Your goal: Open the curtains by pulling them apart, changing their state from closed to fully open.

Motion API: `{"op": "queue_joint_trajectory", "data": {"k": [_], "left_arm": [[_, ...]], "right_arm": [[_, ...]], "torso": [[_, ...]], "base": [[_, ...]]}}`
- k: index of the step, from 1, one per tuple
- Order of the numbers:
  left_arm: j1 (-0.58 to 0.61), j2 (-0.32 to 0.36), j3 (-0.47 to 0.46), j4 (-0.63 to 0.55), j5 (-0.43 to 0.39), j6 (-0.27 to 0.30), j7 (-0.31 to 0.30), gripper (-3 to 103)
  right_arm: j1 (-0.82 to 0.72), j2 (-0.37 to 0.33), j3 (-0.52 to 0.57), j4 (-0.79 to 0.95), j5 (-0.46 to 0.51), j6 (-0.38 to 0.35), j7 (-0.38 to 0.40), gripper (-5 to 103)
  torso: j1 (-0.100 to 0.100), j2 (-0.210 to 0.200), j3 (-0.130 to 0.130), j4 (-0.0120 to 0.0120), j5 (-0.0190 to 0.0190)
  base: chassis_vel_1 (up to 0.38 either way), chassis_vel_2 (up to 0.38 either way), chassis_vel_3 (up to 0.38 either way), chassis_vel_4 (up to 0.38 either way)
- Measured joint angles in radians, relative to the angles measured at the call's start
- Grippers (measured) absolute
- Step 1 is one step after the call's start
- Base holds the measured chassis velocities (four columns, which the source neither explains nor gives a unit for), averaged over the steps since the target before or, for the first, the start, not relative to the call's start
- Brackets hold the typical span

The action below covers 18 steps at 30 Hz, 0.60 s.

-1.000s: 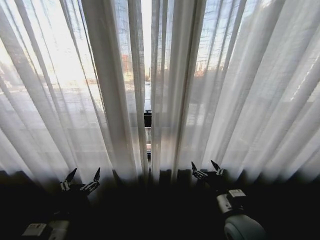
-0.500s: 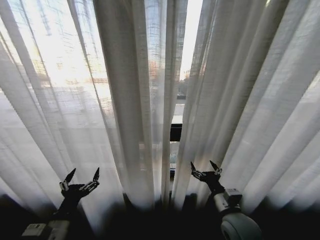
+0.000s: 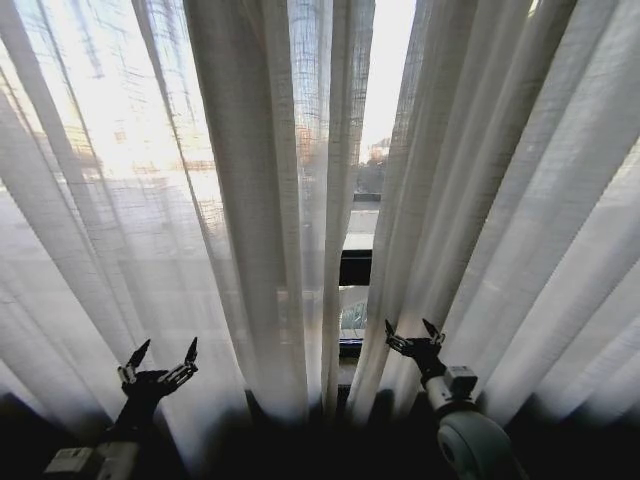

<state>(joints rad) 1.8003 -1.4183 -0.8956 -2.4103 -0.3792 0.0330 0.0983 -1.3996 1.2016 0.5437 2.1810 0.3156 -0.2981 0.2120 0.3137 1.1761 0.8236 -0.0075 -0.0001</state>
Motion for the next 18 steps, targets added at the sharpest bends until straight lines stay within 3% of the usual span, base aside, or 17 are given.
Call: {"op": "queue_joint_trajectory", "data": {"k": [9, 13, 15, 16, 18], "left_arm": [[0.002, -0.01, 0.009, -0.004, 0.015, 0.002, 0.0, 100], [0.01, -0.013, 0.007, -0.009, 0.018, 0.002, 0.0, 100], [0.011, -0.013, 0.006, -0.01, 0.018, 0.001, 0.0, 100], [0.013, -0.015, 0.005, -0.012, 0.018, 0.0, 0.0, 100], [0.014, -0.017, 0.005, -0.013, 0.018, 0.0, 0.0, 100]], "right_arm": [[0.067, -0.015, 0.014, -0.105, 0.046, -0.002, -0.009, 101], [0.082, -0.015, 0.016, -0.133, 0.049, 0.013, -0.019, 88], [0.083, -0.015, 0.016, -0.134, 0.049, 0.016, -0.02, 88], [0.083, -0.015, 0.016, -0.134, 0.049, 0.02, -0.021, 77], [0.083, -0.015, 0.015, -0.134, 0.049, 0.022, -0.022, 77]], "torso": [[0.0, 0.0, 0.0, -0.0002, 0.0006], [0.0, 0.0, 0.0, -0.0002, 0.0006], [0.0, 0.0, 0.0, -0.0001, 0.0005], [0.0, 0.0, 0.0, -0.0001, 0.0003], [0.0, 0.0, 0.0, -0.0001, 0.0003]], "base": [[0.0, 0.0, 0.0, 0.0], [0.0, 0.0, 0.0, 0.0], [0.0, 0.0, 0.0, 0.0], [0.0, 0.0, 0.0, 0.0], [0.0, 0.0, 0.0, 0.0]]}}
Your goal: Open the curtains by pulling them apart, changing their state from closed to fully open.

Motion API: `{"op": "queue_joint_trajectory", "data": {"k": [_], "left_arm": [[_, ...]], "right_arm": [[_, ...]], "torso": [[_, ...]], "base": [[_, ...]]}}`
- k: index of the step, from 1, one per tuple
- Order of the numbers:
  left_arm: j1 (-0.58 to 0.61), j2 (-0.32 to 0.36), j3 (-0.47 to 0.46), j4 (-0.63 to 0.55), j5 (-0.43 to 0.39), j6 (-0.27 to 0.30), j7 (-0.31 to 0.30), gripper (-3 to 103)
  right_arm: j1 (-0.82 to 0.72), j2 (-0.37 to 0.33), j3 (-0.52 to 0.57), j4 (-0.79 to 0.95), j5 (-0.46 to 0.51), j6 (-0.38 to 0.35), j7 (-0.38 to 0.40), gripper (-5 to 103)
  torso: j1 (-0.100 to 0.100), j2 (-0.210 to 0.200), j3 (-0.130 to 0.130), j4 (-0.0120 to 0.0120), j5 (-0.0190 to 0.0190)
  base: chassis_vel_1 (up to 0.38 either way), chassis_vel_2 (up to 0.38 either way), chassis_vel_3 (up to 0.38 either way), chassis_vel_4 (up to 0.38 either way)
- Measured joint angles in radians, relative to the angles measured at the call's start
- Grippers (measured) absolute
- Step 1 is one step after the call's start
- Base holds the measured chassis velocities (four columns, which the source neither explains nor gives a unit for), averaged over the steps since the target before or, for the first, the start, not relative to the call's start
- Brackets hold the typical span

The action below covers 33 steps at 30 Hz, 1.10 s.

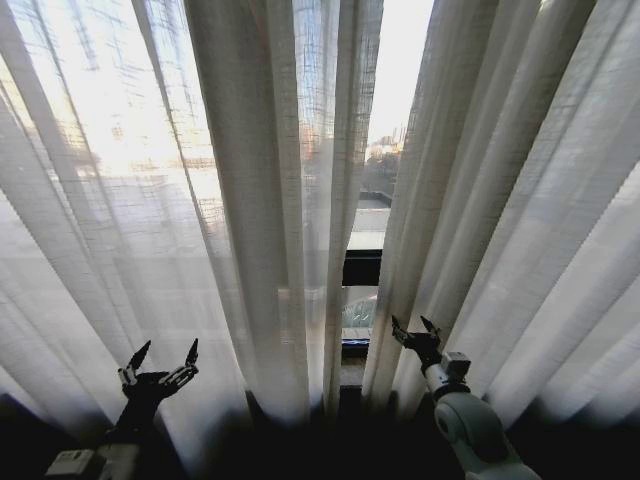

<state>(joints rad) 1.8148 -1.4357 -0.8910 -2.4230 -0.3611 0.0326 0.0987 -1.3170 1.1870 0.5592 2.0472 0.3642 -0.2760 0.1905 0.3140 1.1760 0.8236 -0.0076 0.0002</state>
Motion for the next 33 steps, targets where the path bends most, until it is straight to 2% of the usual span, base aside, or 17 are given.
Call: {"op": "queue_joint_trajectory", "data": {"k": [4, 6, 10, 12, 15, 17, 18, 19, 27, 33], "left_arm": [[0.004, -0.006, 0.003, -0.008, 0.004, -0.003, 0.0, 100], [0.004, -0.006, 0.003, -0.009, 0.004, -0.004, 0.0, 100], [0.004, -0.006, 0.003, -0.014, 0.005, -0.004, 0.001, 100], [0.004, -0.007, 0.003, -0.014, 0.005, -0.004, 0.001, 100], [0.004, -0.009, 0.004, -0.017, 0.005, -0.003, 0.001, 100], [0.004, -0.009, 0.004, -0.018, 0.005, -0.003, 0.001, 100], [0.005, -0.009, 0.004, -0.018, 0.005, -0.003, 0.001, 100], [0.005, -0.01, 0.004, -0.018, 0.005, -0.003, 0.001, 100], [0.007, -0.009, 0.002, -0.022, 0.005, -0.004, 0.002, 100], [0.007, -0.01, 0.003, -0.025, 0.005, -0.006, 0.003, 100]], "right_arm": [[-0.002, -0.002, 0.0, 0.012, 0.001, 0.01, -0.001, 55], [-0.003, -0.002, 0.0, 0.015, 0.003, 0.01, -0.001, 55], [-0.013, -0.005, 0.002, 0.041, 0.021, 0.006, -0.001, 33], [-0.014, -0.005, 0.002, 0.042, 0.022, 0.006, -0.001, 33], [-0.014, -0.007, 0.002, 0.055, 0.022, 0.005, -0.001, 16], [-0.014, -0.007, 0.002, 0.057, 0.022, 0.005, -0.001, 16], [-0.014, -0.007, 0.002, 0.06, 0.022, 0.005, -0.001, 5], [-0.014, -0.007, 0.002, 0.061, 0.022, 0.005, -0.001, 2], [-0.021, -0.006, 0.001, 0.07, 0.022, 0.002, 0.0, 0], [-0.028, -0.003, 0.002, 0.09, 0.021, -0.027, 0.003, 0]], "torso": [[0.0, 0.0, 0.0, 0.0, 0.0001], [0.0, 0.0, 0.0, -0.0001, 0.0001], [0.0, 0.0, 0.0, 0.0, 0.0001], [0.0, 0.0, 0.0, -0.0001, 0.0], [0.0, 0.0, 0.0, 0.0, 0.0], [0.0, 0.0, 0.0, -0.0001, 0.0], [0.0, 0.0, 0.0, -0.0001, 0.0001], [0.0, 0.0, 0.0, -0.0001, 0.0001], [0.0, 0.0, 0.0, 0.0, 0.0], [0.0, 0.0, 0.0, -0.0001, 0.0]], "base": [[0.0, 0.0, 0.0, 0.0], [0.0, 0.0, 0.0, 0.0], [0.0, 0.0, 0.0, 0.0], [0.0, 0.0, 0.0, 0.0], [0.0, 0.0, 0.0, 0.0], [0.0, 0.0, 0.0, 0.0], [0.0, 0.0, 0.0, 0.0], [0.0, 0.0, 0.0, 0.0], [0.0, 0.0, 0.0, 0.0], [0.0, 0.0, 0.0, 0.0]]}}
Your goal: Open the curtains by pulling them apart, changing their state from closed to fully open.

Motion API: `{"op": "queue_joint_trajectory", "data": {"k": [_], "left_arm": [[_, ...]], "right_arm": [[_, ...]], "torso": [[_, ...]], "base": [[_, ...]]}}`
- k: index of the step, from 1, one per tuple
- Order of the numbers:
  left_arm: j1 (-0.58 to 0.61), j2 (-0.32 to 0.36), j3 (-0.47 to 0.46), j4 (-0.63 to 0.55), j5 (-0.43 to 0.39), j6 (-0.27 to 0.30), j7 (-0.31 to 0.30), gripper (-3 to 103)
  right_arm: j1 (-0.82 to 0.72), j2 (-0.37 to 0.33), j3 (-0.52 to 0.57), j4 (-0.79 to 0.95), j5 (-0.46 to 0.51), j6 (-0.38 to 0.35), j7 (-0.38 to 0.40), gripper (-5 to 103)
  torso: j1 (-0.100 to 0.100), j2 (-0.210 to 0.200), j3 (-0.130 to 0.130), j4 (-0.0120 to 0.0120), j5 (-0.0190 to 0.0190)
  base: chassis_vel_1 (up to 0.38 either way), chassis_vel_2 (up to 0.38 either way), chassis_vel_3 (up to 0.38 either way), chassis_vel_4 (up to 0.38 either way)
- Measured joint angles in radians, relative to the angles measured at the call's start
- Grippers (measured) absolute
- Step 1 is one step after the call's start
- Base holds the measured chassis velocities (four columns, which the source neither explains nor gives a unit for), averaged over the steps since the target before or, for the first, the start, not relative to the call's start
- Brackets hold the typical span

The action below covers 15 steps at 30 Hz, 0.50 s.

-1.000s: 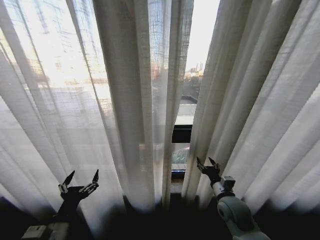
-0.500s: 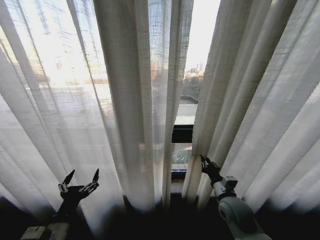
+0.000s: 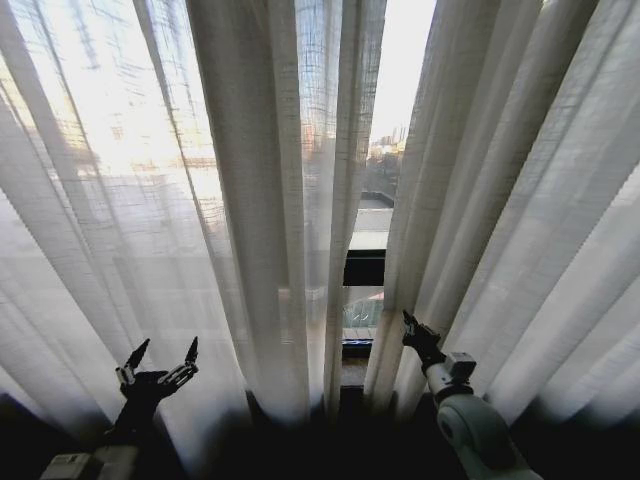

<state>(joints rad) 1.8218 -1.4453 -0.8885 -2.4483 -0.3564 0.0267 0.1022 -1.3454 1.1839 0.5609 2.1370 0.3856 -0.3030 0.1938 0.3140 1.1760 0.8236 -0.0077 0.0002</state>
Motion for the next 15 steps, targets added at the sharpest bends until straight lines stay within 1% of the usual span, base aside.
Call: {"op": "queue_joint_trajectory", "data": {"k": [5, 7, 11, 13, 15], "left_arm": [[0.003, -0.002, 0.0, -0.001, 0.0, -0.006, 0.001, 100], [0.006, -0.001, -0.002, -0.001, 0.0, -0.015, 0.001, 100], [0.007, 0.0, -0.003, -0.001, 0.0, -0.017, 0.001, 100], [0.007, -0.001, -0.001, -0.001, -0.001, -0.018, 0.001, 100], [0.007, -0.001, -0.001, -0.001, -0.001, -0.018, 0.002, 100]], "right_arm": [[0.0, 0.0, 0.001, 0.002, 0.0, 0.0, 0.001, 0], [0.0, 0.0, 0.001, 0.003, 0.001, 0.0, 0.001, 0], [-0.001, 0.001, 0.001, 0.004, 0.001, 0.0, 0.001, 0], [-0.001, 0.002, 0.002, 0.004, 0.001, 0.0, 0.001, 0], [-0.001, 0.002, 0.002, 0.004, 0.001, 0.001, 0.001, 0]], "torso": [[0.0, 0.0, 0.0, 0.0, 0.0], [0.0, 0.0, 0.0, 0.0001, -0.0001], [0.0, 0.0, 0.0, 0.0002, -0.0003], [0.0, 0.0, 0.0, -0.0001, 0.0006], [0.0, 0.0, 0.0, -0.0001, 0.0006]], "base": [[-0.006, -0.027, 0.005, 0.017], [-0.04, -0.096, 0.054, 0.116], [-0.085, -0.197, 0.086, 0.179], [-0.152, -0.237, 0.149, 0.238], [-0.17, -0.295, 0.152, 0.257]]}}
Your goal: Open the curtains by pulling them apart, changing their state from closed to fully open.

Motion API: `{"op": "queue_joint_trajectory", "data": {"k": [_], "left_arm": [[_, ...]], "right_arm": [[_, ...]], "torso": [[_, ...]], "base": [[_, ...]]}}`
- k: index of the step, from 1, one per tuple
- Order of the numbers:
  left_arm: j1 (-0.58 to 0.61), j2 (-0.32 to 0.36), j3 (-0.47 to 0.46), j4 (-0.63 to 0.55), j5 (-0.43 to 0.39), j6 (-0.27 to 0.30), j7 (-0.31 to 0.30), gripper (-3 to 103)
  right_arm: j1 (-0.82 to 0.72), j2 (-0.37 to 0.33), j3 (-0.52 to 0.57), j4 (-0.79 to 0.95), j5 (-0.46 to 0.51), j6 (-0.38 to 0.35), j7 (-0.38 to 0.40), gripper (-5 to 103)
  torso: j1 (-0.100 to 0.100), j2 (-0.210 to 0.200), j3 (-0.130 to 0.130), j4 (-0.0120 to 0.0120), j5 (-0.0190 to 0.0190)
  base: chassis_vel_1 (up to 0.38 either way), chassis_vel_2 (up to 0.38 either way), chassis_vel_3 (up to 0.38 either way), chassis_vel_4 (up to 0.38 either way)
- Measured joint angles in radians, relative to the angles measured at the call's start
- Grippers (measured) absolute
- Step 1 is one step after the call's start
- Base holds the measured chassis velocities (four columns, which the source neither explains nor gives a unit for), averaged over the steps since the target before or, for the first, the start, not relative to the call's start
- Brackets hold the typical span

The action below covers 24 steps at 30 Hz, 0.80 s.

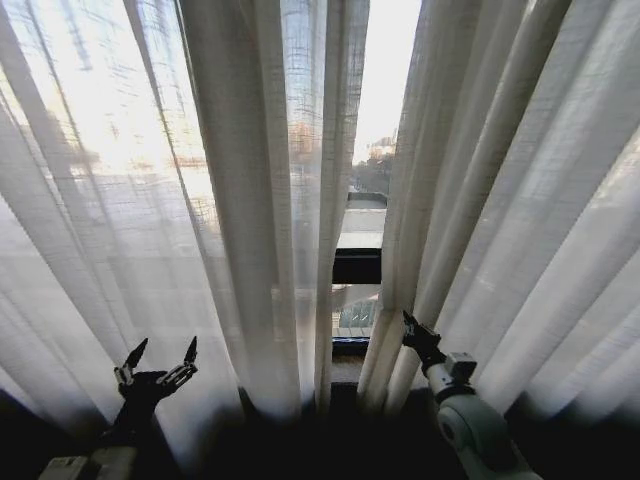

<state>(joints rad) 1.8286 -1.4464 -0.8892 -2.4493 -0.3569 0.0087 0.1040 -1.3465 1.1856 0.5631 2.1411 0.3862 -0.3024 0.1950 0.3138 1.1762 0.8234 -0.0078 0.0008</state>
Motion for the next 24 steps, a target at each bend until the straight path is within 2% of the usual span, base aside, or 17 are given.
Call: {"op": "queue_joint_trajectory", "data": {"k": [3, 8, 24], "left_arm": [[0.0, -0.003, 0.001, 0.0, 0.0, -0.001, 0.001, 100], [0.005, -0.003, -0.002, -0.004, -0.001, -0.009, 0.001, 100], [0.012, -0.003, -0.002, -0.014, -0.003, -0.021, 0.002, 100]], "right_arm": [[-0.001, 0.0, 0.002, 0.0, 0.0, 0.001, 0.0, 0], [-0.002, -0.001, 0.003, 0.0, 0.0, 0.005, 0.0, 0], [-0.01, 0.002, 0.008, 0.011, 0.002, 0.007, 0.002, 0]], "torso": [[0.0, 0.0, 0.0, 0.0002, -0.0013], [0.0, 0.0, 0.0, 0.0002, -0.0002], [0.0, 0.0, 0.0, 0.0002, -0.0002]], "base": [[-0.234, -0.319, 0.198, 0.336], [-0.253, -0.312, 0.256, 0.295], [-0.337, -0.376, 0.34, 0.377]]}}
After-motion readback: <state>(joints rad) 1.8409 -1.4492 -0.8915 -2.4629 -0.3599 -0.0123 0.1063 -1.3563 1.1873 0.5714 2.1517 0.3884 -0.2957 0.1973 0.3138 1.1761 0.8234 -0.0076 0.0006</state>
